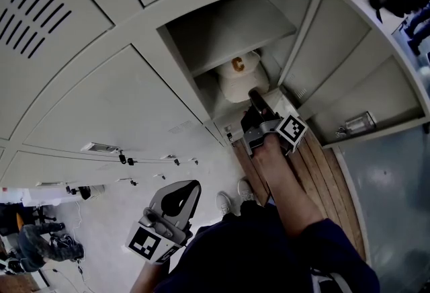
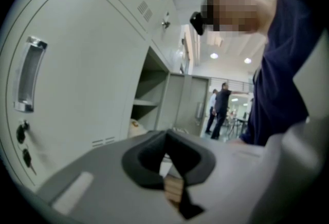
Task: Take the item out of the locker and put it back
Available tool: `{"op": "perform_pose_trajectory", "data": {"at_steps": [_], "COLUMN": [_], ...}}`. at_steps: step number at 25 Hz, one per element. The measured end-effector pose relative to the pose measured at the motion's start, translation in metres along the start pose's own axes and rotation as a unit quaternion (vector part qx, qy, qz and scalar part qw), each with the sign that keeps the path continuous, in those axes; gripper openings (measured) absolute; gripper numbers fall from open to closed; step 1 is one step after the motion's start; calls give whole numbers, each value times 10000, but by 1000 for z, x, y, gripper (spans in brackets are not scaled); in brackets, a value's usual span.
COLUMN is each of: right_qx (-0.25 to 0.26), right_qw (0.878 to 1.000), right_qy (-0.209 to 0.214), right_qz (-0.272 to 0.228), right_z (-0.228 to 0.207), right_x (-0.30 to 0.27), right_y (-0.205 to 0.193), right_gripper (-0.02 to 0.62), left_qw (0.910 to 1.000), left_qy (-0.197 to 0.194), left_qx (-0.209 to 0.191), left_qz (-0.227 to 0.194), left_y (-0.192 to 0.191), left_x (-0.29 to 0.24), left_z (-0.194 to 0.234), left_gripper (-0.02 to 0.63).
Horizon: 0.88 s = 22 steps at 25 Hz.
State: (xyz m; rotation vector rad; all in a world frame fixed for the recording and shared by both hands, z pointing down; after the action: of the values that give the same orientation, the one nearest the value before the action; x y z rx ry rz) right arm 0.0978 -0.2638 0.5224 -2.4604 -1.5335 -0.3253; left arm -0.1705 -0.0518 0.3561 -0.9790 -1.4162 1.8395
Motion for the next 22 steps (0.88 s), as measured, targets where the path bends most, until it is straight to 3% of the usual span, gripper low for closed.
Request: {"op": "perform_pose_trajectory", "data": {"at_steps": [6, 22], "right_qx": [38, 328], "right_qw": [9994, 9977], "right_qy": [346, 592], "right_qz": [40, 31], "right_z": [19, 70], "right_x": [5, 55], "right_y": [-1, -19], "right_gripper": [18, 20], "left_qw": [9999, 9989], "left_qy": [-78, -390], "left_qx": [-28, -53], "left_qz": [-64, -272], "left_y": [0, -6], "left_x": [3, 44], "left_z": [-4, -16], "left_gripper": [5, 5]}}
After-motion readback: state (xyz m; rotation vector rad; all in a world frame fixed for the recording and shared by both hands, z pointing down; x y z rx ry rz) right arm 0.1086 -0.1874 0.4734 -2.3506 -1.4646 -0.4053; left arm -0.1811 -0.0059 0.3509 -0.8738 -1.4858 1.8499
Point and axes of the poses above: the fingertips, and each gripper's own axes: x backward along the fingers, z to its left, y out of its top, the point moved 10 cm from there along x, backward along the fingers, and after that the axes turned 13 degrees about y, right-handed, at the moved point
